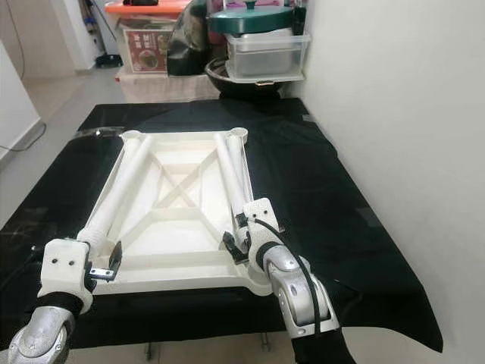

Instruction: Building children table

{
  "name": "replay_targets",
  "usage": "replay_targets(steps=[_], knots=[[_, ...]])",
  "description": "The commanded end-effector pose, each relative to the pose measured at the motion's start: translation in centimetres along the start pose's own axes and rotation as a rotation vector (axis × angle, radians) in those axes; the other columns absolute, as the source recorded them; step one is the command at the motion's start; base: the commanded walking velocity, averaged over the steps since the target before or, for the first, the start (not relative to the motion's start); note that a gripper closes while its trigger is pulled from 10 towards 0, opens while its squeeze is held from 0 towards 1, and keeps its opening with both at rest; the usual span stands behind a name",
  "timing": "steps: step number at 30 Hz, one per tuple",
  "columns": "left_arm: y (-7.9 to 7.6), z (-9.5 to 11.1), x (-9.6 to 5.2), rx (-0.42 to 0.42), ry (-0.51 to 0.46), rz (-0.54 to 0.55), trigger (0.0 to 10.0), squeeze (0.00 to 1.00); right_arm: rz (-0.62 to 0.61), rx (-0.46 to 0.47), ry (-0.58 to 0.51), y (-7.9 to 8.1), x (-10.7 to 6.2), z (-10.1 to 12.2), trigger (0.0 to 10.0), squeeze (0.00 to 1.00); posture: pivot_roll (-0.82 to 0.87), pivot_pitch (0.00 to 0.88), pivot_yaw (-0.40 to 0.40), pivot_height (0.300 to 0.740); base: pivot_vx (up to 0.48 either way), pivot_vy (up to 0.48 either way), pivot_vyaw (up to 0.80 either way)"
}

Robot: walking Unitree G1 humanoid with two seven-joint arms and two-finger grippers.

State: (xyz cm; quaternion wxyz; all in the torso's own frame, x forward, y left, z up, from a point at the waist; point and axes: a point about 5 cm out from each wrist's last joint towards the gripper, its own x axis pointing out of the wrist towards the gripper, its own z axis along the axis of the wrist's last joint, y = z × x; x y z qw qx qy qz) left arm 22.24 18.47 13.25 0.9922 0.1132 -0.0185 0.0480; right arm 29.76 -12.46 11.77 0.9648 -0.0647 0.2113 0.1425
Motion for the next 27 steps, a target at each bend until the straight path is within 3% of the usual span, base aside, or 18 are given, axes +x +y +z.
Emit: replay_targets(steps=[1,5,6,8,9,10,11,16,24,27], knots=[[0.3,-0.4,0.1,0.021,0.025,0.007,10.0,0.00,-0.003,0.016,0.017,0.1,0.2,-0.3,10.0,0.00,0.04,0.000,-0.019,0.740,0.000,0.000,0.00],[0.4,-0.3,0.3,0.026,0.022,0.009,10.0,0.00,-0.003,0.072,0.045,0.3,0.4,-0.7,10.0,0.00,0.04,0.000,-0.018,0.740,0.000,0.000,0.00],[0.4,-0.3,0.3,0.027,0.021,0.008,10.0,0.00,-0.010,0.091,0.038,0.3,0.5,-0.7,8.3,0.00,0.04,0.000,-0.017,0.740,0.000,0.000,0.00],[0.4,-0.3,0.3,0.028,0.020,0.008,10.0,0.00,-0.014,0.102,0.033,0.3,0.5,-0.6,8.3,0.00,0.04,0.000,-0.017,0.740,0.000,0.000,0.00],[0.4,-0.3,0.4,0.029,0.020,0.008,10.0,0.00,-0.020,0.113,0.028,0.3,0.5,-0.5,3.3,0.00,0.04,0.000,-0.017,0.740,0.000,0.000,0.00],[0.4,-0.3,0.4,0.029,0.020,0.008,10.0,0.00,-0.020,0.113,0.028,0.3,0.5,-0.5,3.3,0.00,0.04,0.000,-0.017,0.740,0.000,0.000,0.00],[0.4,-0.3,0.4,0.029,0.019,0.009,10.0,0.00,-0.032,0.132,0.001,0.1,0.5,-0.2,0.0,0.00,0.04,0.000,-0.015,0.740,0.000,0.000,0.00],[0.3,-0.3,0.7,0.030,0.016,0.003,10.0,0.00,-0.045,0.160,-0.080,-0.2,0.4,0.9,0.0,0.00,0.04,0.000,-0.010,0.740,0.000,0.000,0.00],[0.2,-0.4,0.9,0.033,0.015,0.000,10.0,0.00,-0.033,0.156,-0.121,0.1,0.4,1.2,0.0,0.00,0.04,0.000,-0.007,0.740,0.000,0.000,0.00],[0.1,-0.4,1.1,0.027,0.010,-0.007,10.0,0.00,-0.030,0.212,-0.242,0.0,0.0,3.0,0.0,0.00,0.04,0.000,-0.002,0.740,0.000,0.000,0.00]])
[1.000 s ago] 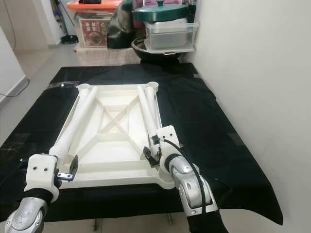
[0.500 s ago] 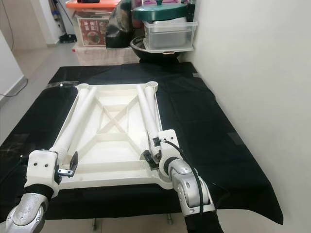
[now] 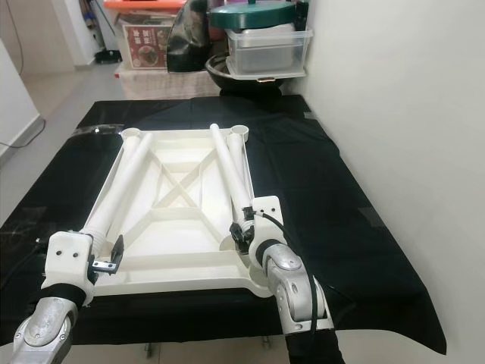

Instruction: Building children table

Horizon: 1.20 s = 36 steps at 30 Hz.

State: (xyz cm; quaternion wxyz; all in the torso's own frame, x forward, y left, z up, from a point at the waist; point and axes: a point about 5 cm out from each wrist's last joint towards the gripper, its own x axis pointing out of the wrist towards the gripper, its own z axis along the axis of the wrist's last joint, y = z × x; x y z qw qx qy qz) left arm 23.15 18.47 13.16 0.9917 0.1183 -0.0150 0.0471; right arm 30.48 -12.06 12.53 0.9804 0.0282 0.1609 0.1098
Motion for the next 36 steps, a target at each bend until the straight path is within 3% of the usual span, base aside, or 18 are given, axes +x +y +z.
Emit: replay_targets(steps=[1,4,7,8,9,13,15,16,19,22,25,28,31,36], knots=[[0.2,-0.3,0.2,0.017,0.004,-0.004,10.0,0.00,0.013,0.034,-0.114,0.2,-0.1,2.0,0.0,0.00,0.04,0.000,-0.002,0.740,0.000,0.000,0.00],[0.3,-0.1,0.4,-0.056,0.000,0.000,10.0,0.00,0.070,0.068,-0.202,0.7,-0.3,3.3,0.0,0.00,0.03,0.000,0.001,0.740,0.000,0.000,0.00],[0.5,1.1,1.1,-0.224,-0.056,-0.041,10.0,0.00,0.248,0.029,-0.334,2.0,-1.0,5.3,0.0,0.00,0.03,0.000,0.001,0.740,0.000,0.000,0.00],[0.5,1.1,1.1,-0.224,-0.056,-0.041,10.0,0.00,0.248,0.029,-0.334,2.0,-1.0,5.3,0.0,0.00,0.03,0.000,0.001,0.740,0.000,0.000,0.00],[0.6,2.6,1.5,-0.383,-0.117,-0.120,10.0,0.00,0.409,-0.024,-0.381,2.6,-1.9,5.8,0.0,0.00,0.03,0.000,-0.001,0.740,0.000,0.000,0.00],[0.5,3.6,1.6,-0.480,-0.156,-0.185,10.0,0.00,0.503,-0.052,-0.396,2.8,-2.5,5.8,0.0,0.00,0.03,0.000,-0.002,0.740,0.000,0.000,0.00],[0.6,5.0,1.9,-0.601,-0.211,-0.220,10.0,0.00,0.583,-0.079,-0.368,2.9,-2.7,5.2,0.0,0.00,0.03,0.000,-0.005,0.740,0.000,0.000,0.00],[0.6,5.0,1.9,-0.601,-0.211,-0.220,10.0,0.00,0.583,-0.079,-0.368,2.9,-2.7,5.2,0.0,0.00,0.03,0.000,-0.005,0.740,0.000,0.000,0.00],[0.8,6.6,1.9,-0.787,-0.287,-0.291,10.0,0.00,0.633,-0.104,-0.342,2.4,-2.7,4.2,0.0,0.00,0.04,0.000,-0.010,0.740,0.000,0.000,0.00],[0.9,6.8,1.9,-0.822,-0.297,-0.308,10.0,0.00,0.640,-0.105,-0.340,2.3,-2.7,4.0,0.0,0.00,0.04,0.000,-0.010,0.740,0.000,0.000,0.00],[1.7,6.6,2.2,-0.955,-0.295,-0.310,10.0,0.00,0.726,-0.085,-0.347,2.5,-3.3,3.4,0.0,0.00,0.04,0.000,-0.007,0.740,0.000,0.000,0.00],[2.6,6.3,2.6,-1.015,-0.294,-0.274,10.0,0.00,0.793,-0.077,-0.340,2.6,-3.8,3.1,0.0,0.00,0.04,0.000,-0.003,0.740,0.000,0.000,0.00],[5.1,5.5,3.3,-1.100,-0.296,-0.183,10.0,0.00,0.932,-0.079,-0.282,2.2,-5.2,2.0,0.0,0.00,0.03,0.000,-0.001,0.740,0.000,0.000,0.00],[6.6,5.5,3.7,-1.129,-0.309,-0.161,10.0,0.00,1.046,-0.126,-0.181,1.3,-6.7,0.3,0.0,0.00,0.03,0.000,0.003,0.740,0.000,0.000,0.00]])
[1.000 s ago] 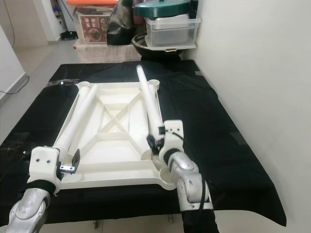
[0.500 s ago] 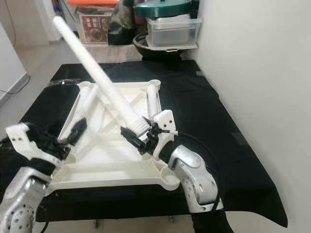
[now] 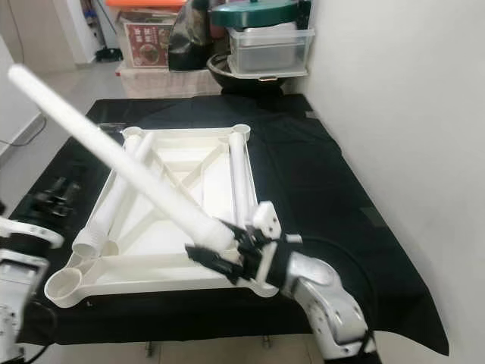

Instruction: Building children table

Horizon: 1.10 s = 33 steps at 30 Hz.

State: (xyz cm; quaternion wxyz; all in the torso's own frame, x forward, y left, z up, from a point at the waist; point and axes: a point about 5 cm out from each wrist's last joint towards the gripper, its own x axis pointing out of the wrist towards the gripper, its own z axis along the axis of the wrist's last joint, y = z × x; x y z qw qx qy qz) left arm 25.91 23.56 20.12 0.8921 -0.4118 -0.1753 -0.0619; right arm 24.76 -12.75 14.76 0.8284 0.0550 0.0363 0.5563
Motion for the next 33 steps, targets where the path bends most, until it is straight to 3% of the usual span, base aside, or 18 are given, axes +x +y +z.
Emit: replay_targets(steps=[1,4,9,13,15,25,33], knots=[[0.2,0.3,0.2,-0.021,0.001,0.006,10.0,0.00,0.083,-0.003,0.000,0.8,0.2,0.1,0.0,0.00,0.03,0.000,0.003,0.740,0.000,0.000,0.00],[0.2,1.4,0.7,-0.069,-0.027,-0.019,10.0,0.00,0.120,0.006,0.093,0.9,-1.3,-1.2,0.0,0.00,0.02,0.000,0.003,0.740,0.000,0.000,0.00],[-0.7,1.4,1.0,-0.079,0.005,-0.079,10.0,0.00,0.089,0.002,0.124,0.0,-1.8,-1.7,0.0,0.00,0.02,0.000,0.003,0.740,0.000,0.000,0.00],[-0.5,1.0,0.9,-0.087,0.017,-0.066,10.0,0.00,0.093,0.008,0.108,-0.2,-1.6,-1.5,0.0,0.00,0.02,0.000,-0.001,0.740,0.000,0.000,0.00],[-0.4,1.2,0.8,-0.110,0.005,-0.081,0.0,0.00,0.104,0.010,0.104,-0.2,-1.6,-1.4,0.0,0.00,0.02,0.000,-0.002,0.740,0.000,0.000,0.00],[-0.4,0.6,0.4,-0.132,0.028,-0.077,0.0,0.00,0.118,0.004,0.103,-0.2,-1.6,-1.5,0.0,0.00,0.02,0.000,-0.003,0.740,0.000,0.000,0.00],[-0.7,0.4,1.1,-0.174,0.044,-0.068,0.0,0.00,0.103,-0.031,0.108,-0.4,-1.6,-1.4,0.0,0.00,0.02,0.000,-0.001,0.740,0.000,0.000,0.00]])
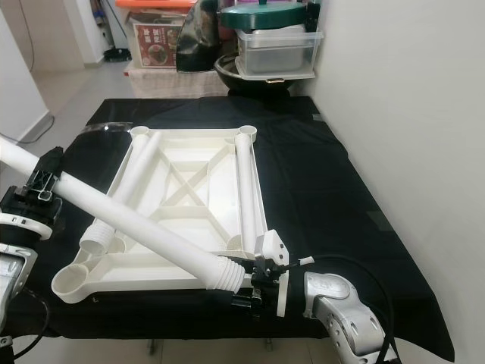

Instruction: Building children table

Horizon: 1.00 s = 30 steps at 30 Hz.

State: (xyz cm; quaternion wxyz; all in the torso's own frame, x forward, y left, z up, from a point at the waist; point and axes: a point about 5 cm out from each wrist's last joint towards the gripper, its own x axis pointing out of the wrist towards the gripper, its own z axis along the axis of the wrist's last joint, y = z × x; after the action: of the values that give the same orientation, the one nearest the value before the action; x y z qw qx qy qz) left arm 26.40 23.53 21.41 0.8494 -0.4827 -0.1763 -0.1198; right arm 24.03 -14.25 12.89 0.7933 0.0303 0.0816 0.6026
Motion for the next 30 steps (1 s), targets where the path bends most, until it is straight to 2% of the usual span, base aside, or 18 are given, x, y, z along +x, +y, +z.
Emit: replay_targets(steps=[1,2,3,4,5,6,7,15,20,24,25,26,29,30], knots=[[0.1,-0.2,0.2,0.007,0.021,0.018,0.0,0.00,-0.008,-0.040,-0.001,-0.3,0.0,0.5,0.0,0.00,0.02,0.000,-0.001,0.740,0.000,0.000,0.00],[0.1,-0.2,0.3,0.003,0.026,0.021,0.0,0.00,-0.015,-0.050,0.000,-0.3,0.1,0.5,0.0,0.00,0.02,0.000,-0.001,0.740,0.000,0.000,0.00],[0.1,-0.3,0.3,0.005,0.037,0.031,7.6,0.00,-0.047,-0.068,0.007,-0.6,0.2,0.5,2.3,0.00,0.02,0.000,-0.001,0.740,0.000,0.000,0.00],[0.1,-0.4,0.4,0.010,0.045,0.043,9.8,0.00,-0.081,-0.079,0.015,-0.9,0.3,0.5,4.4,0.00,0.02,0.000,-0.001,0.740,0.000,0.000,0.00],[0.1,-0.4,0.5,0.010,0.043,0.051,10.0,0.00,-0.159,-0.044,0.008,-1.9,0.2,0.5,10.0,0.24,0.02,0.000,-0.002,0.740,0.000,0.000,0.00],[0.1,-0.4,0.5,0.010,0.043,0.051,10.0,0.00,-0.159,-0.044,0.008,-1.9,0.2,0.5,10.0,0.24,0.02,0.000,-0.002,0.740,0.000,0.000,0.00],[0.1,-0.2,0.6,0.009,0.035,0.050,10.0,0.00,-0.150,-0.027,0.015,-1.9,0.1,0.5,10.0,1.00,0.02,0.000,-0.002,0.740,0.000,0.000,0.00],[-0.2,0.7,1.2,0.022,-0.004,0.052,10.0,0.00,-0.154,-0.021,0.055,-1.8,-0.5,-0.1,10.0,1.00,0.02,0.000,-0.004,0.740,0.000,0.000,0.00],[-0.2,1.8,1.3,0.037,-0.032,0.053,10.0,0.00,-0.216,-0.028,0.065,-2.6,-2.3,0.1,10.0,1.00,0.02,0.000,-0.002,0.740,0.000,0.000,0.00],[-0.1,2.1,1.3,0.038,-0.039,0.058,10.0,0.00,-0.250,-0.053,0.062,-3.2,-3.0,0.8,10.0,1.00,0.01,0.000,0.004,0.740,0.000,0.000,0.00],[0.0,1.9,1.5,0.036,-0.033,0.061,10.0,0.00,-0.260,-0.078,0.043,-3.5,-3.0,1.7,10.0,1.00,0.01,0.000,0.010,0.740,0.000,0.000,0.00],[0.0,1.9,1.5,0.036,-0.033,0.061,10.0,0.00,-0.260,-0.078,0.043,-3.5,-3.0,1.7,10.0,1.00,0.01,0.000,0.010,0.740,0.000,0.000,0.00],[-0.3,1.2,2.0,0.019,-0.016,0.044,10.0,0.00,-0.292,-0.133,-0.088,-4.1,-1.2,6.0,10.0,1.00,0.00,0.000,0.016,0.740,0.000,0.000,0.00],[-0.5,1.1,2.3,0.012,-0.014,0.033,10.0,0.00,-0.293,-0.158,-0.112,-4.2,-0.1,7.4,10.0,0.87,0.00,0.000,0.020,0.740,0.000,0.000,0.00]])
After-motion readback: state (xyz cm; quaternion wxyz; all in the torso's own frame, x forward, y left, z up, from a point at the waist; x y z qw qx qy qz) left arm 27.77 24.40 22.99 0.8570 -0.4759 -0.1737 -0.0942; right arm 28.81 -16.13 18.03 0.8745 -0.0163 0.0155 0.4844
